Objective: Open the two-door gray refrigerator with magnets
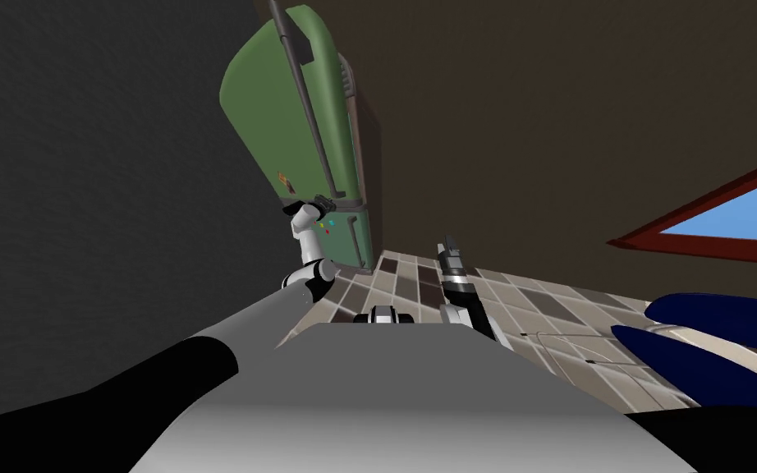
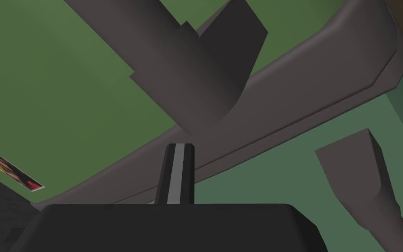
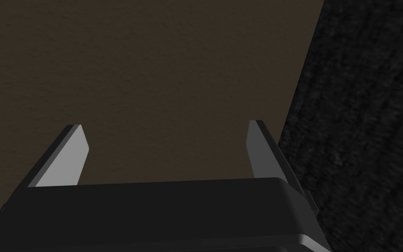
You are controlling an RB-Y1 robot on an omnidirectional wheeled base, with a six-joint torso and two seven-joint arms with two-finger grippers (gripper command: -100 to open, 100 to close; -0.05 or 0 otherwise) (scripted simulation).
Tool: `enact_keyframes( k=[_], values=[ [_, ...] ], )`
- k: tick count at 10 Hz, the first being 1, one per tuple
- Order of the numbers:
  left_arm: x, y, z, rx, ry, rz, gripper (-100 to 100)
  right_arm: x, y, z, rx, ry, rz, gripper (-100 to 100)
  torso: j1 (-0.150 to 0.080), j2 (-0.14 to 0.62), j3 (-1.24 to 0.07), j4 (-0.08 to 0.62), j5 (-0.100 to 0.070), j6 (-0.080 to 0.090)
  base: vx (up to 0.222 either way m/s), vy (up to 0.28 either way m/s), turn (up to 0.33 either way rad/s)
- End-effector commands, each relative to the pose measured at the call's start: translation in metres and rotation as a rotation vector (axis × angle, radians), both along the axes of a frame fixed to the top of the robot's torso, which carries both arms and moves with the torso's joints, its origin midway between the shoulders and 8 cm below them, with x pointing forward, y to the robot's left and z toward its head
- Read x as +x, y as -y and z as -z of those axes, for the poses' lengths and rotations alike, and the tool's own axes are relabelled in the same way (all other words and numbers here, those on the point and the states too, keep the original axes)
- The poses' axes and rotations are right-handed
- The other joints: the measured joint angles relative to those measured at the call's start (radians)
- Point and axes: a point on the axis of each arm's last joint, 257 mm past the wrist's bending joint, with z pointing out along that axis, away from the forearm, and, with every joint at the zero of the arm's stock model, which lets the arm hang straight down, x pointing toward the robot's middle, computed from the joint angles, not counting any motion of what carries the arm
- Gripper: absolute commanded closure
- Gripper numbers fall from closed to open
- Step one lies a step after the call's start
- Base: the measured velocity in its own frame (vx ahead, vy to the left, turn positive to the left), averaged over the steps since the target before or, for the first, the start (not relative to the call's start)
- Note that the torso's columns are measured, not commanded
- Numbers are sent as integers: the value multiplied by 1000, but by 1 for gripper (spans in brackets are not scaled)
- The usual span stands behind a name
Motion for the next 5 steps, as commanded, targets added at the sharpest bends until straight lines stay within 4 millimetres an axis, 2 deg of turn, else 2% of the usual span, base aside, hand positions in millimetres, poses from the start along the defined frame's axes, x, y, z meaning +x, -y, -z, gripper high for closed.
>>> enact_keyframes(
  k=[1,3,4,5],
  values=[
    [-2,18,-8,1,10,47,100,0,0,0,0,0,0,0,-2,1,0,-2,0,2,-214,237,-19],
    [-3,46,-10,1,9,119,100,0,0,0,0,0,0,0,-8,-2,-1,-4,-1,3,-225,289,-44],
    [-3,46,-10,1,9,119,100,0,0,0,0,0,0,0,-2,-3,-2,-4,0,3,-167,276,-38],
    [-4,60,-11,2,9,156,100,0,0,0,0,0,0,0,-5,-6,-3,-5,0,3,-203,284,-19]
  ],
)
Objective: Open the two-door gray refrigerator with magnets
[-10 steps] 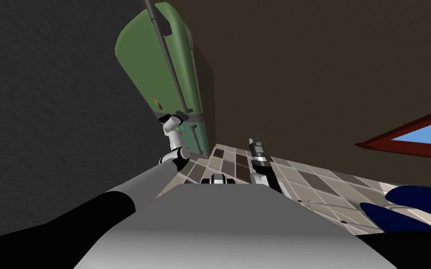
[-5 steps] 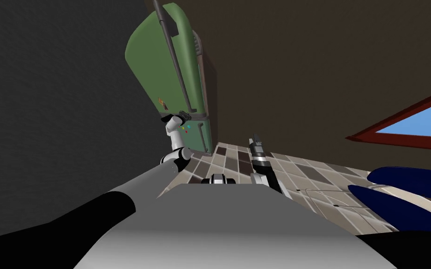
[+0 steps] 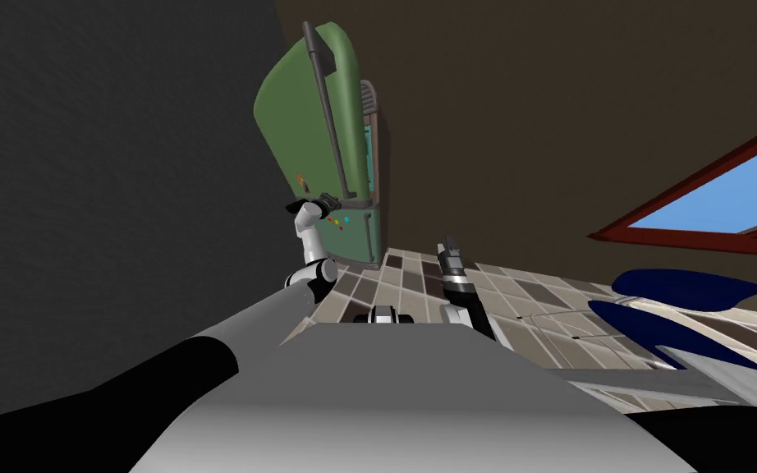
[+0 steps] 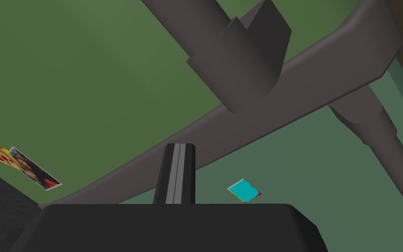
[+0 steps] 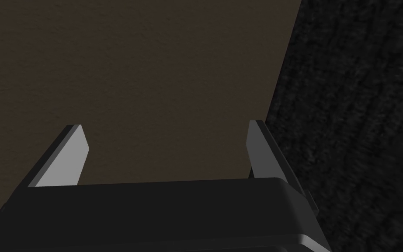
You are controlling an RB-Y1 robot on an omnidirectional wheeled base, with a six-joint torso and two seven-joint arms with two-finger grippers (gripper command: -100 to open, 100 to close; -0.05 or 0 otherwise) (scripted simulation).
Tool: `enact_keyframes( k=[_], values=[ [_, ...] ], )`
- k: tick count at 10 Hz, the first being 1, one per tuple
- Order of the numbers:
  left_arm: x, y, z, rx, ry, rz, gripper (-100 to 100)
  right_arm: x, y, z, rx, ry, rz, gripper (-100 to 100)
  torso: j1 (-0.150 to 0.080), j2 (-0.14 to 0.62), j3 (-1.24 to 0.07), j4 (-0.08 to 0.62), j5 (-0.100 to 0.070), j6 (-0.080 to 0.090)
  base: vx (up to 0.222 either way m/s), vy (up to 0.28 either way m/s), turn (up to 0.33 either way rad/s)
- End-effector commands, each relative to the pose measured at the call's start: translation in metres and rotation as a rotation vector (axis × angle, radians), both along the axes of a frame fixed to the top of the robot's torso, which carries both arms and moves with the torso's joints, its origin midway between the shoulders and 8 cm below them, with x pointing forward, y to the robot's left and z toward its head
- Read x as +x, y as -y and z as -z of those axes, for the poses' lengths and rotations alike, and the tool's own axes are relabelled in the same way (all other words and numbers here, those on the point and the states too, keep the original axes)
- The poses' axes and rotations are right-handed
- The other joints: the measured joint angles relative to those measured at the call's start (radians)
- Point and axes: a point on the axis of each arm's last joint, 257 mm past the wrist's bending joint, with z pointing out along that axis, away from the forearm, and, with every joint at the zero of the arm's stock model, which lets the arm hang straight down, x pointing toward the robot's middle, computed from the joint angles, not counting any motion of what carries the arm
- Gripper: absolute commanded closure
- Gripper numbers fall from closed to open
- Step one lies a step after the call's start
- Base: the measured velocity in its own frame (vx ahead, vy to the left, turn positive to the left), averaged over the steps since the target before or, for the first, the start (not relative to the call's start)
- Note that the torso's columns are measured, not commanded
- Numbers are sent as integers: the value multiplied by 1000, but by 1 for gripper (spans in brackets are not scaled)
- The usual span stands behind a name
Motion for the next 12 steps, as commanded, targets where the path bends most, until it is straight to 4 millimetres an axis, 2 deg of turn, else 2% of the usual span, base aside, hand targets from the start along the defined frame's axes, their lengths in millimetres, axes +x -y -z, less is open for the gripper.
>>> enact_keyframes(
  k=[1,2,4,5,6,7,8,12],
  values=[
    [-4,29,-2,3,0,80,100,0,0,0,0,0,0,0,0,2,1,0,-1,0,-231,376,-48],
    [-4,29,-2,3,0,80,100,0,0,0,0,0,0,0,4,5,3,1,1,0,-173,275,-37],
    [-8,58,-5,7,3,155,100,0,0,0,0,0,0,0,-4,3,1,1,-2,1,-212,303,-34],
    [-8,58,-5,7,3,155,100,0,0,0,0,0,0,0,3,5,3,1,0,0,-198,272,-44],
    [-7,55,-6,7,4,148,100,0,0,0,0,0,0,0,-2,3,2,1,-1,0,-77,99,-7],
    [-5,48,-5,4,-4,129,-100,0,0,0,0,0,0,0,-10,-3,-2,-1,-3,1,50,-105,36],
    [-5,46,-5,4,-5,125,-100,0,0,0,1,0,0,0,-18,-8,-5,-2,-6,1,76,-180,44],
    [0,27,-6,-3,-18,79,-100,0,0,0,1,0,0,0,0,3,2,0,-1,4,92,-201,35]
  ],
)
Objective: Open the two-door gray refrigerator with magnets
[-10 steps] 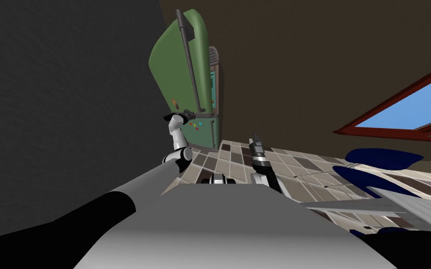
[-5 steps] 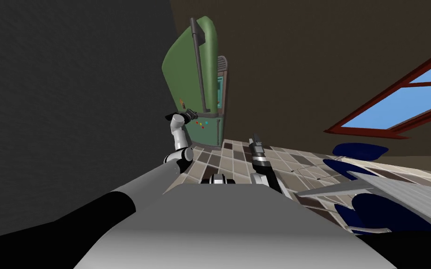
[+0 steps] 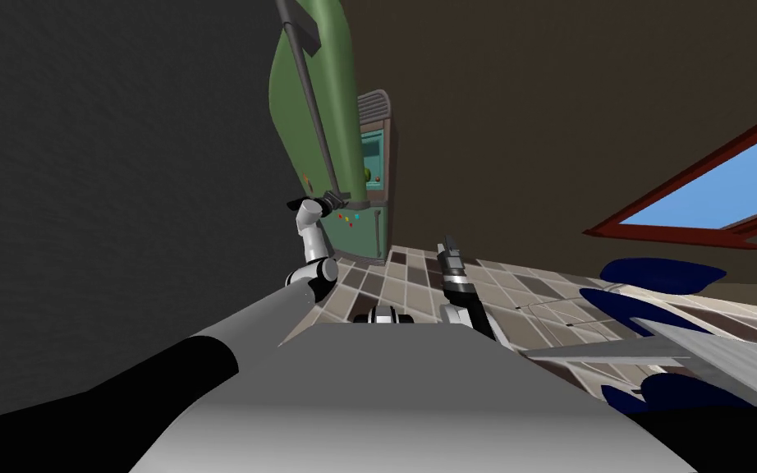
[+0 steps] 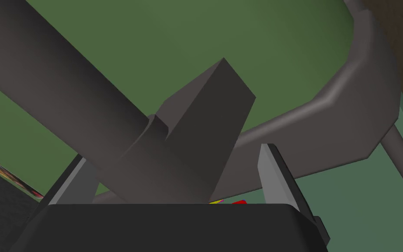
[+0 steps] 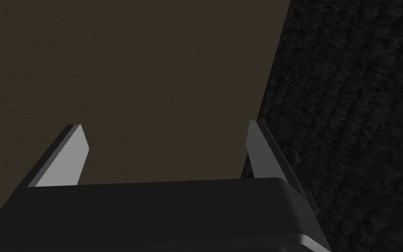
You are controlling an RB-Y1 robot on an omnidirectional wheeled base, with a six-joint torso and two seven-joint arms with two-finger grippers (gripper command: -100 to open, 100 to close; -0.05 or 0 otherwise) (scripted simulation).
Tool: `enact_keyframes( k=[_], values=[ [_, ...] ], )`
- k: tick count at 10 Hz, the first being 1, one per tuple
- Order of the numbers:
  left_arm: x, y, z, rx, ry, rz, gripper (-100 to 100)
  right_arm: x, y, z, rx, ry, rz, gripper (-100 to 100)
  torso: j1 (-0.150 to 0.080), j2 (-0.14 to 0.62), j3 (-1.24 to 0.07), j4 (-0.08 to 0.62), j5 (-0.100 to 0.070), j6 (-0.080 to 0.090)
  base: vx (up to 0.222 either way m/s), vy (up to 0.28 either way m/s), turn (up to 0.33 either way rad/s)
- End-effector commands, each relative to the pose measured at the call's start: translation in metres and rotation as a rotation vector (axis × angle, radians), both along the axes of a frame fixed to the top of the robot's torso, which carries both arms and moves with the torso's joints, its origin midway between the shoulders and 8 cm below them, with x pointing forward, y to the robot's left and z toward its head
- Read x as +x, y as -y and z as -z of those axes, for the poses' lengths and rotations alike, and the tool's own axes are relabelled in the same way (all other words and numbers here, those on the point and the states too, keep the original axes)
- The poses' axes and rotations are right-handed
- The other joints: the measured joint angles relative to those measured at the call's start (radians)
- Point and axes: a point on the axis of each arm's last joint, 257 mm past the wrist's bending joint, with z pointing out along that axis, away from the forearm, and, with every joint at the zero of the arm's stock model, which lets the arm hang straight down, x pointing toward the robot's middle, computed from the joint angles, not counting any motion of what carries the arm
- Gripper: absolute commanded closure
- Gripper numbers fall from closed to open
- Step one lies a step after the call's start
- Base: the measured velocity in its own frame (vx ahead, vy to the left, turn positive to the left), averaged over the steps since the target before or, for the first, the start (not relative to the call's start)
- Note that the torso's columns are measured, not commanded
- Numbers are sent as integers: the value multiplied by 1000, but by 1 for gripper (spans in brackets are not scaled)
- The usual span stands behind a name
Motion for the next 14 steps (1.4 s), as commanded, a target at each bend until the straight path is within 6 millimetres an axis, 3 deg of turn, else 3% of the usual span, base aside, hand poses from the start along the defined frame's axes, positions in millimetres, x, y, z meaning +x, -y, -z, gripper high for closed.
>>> enact_keyframes(
  k=[1,10,13,14],
  values=[
    [1,-5,-2,-1,2,-13,-100,0,0,0,0,0,0,0,-2,2,2,0,0,-1,41,-80,17],
    [40,-25,-18,0,15,-103,-100,0,0,0,0,0,0,0,1,0,0,3,0,-4,-40,38,-92],
    [44,-22,-10,1,-3,-100,-100,0,0,0,0,0,0,0,3,1,1,4,1,-6,-22,21,-40],
    [38,-22,-11,-3,1,-90,100,0,0,0,0,0,0,0,2,1,1,3,1,-6,24,-32,97]
  ],
)
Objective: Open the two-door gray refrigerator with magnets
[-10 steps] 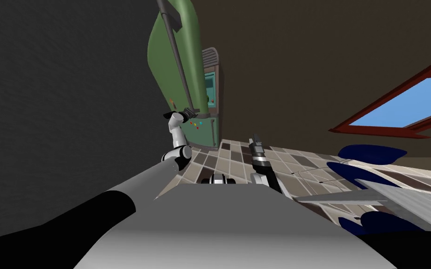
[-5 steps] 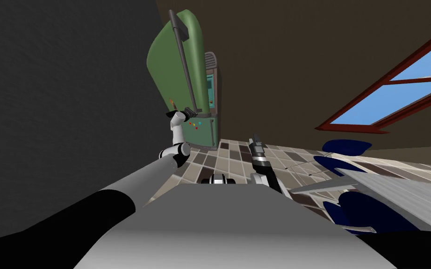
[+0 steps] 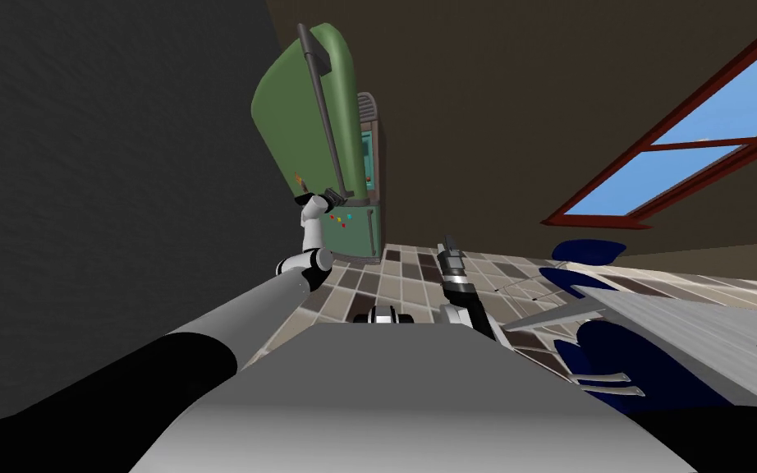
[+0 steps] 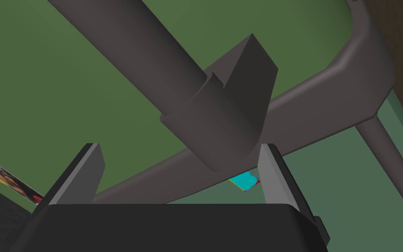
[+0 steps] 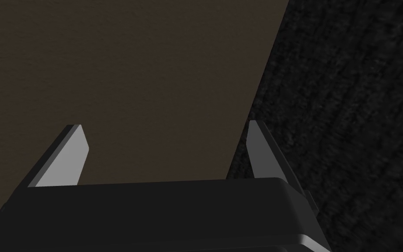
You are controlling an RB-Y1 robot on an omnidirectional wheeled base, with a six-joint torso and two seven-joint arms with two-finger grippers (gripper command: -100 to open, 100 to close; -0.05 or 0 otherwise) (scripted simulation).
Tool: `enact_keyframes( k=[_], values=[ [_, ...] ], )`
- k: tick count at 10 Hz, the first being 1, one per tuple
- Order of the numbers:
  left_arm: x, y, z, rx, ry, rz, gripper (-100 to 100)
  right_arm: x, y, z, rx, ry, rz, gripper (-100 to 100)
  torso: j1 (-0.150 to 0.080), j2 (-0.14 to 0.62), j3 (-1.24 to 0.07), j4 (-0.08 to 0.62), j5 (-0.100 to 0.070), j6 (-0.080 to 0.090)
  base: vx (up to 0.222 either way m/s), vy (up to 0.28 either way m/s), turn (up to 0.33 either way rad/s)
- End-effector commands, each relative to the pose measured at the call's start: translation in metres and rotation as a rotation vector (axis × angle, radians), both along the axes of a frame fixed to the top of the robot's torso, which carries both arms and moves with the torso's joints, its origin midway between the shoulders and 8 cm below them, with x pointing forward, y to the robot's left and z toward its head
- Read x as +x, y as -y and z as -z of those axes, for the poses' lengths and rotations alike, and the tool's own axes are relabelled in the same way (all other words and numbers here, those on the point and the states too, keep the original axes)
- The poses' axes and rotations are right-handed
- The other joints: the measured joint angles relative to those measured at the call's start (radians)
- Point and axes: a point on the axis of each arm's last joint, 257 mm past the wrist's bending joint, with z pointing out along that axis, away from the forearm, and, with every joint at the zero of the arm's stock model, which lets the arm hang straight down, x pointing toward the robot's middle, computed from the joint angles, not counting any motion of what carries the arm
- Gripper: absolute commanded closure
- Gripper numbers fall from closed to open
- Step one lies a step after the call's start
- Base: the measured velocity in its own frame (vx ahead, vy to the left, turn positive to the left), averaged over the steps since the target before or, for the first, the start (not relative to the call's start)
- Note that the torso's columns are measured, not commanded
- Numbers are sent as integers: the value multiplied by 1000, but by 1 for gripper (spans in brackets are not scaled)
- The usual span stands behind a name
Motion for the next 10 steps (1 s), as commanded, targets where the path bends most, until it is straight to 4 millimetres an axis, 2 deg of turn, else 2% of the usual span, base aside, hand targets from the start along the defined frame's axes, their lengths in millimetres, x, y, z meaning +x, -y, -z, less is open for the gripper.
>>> enact_keyframes(
  k=[1,2,4,10],
  values=[
    [-10,3,2,-5,0,21,100,0,0,0,0,0,0,0,0,-2,-1,1,0,-3,46,-60,145],
    [-11,2,-2,-3,9,19,100,0,0,0,0,0,0,0,3,-3,-2,3,0,-5,29,-50,35],
    [-19,7,3,-5,2,41,100,0,0,0,0,0,0,0,7,2,1,5,1,-4,35,-35,61],
    [-38,14,6,-4,4,76,100,0,0,0,0,0,0,0,3,1,0,5,0,-2,29,-23,63]
  ],
)
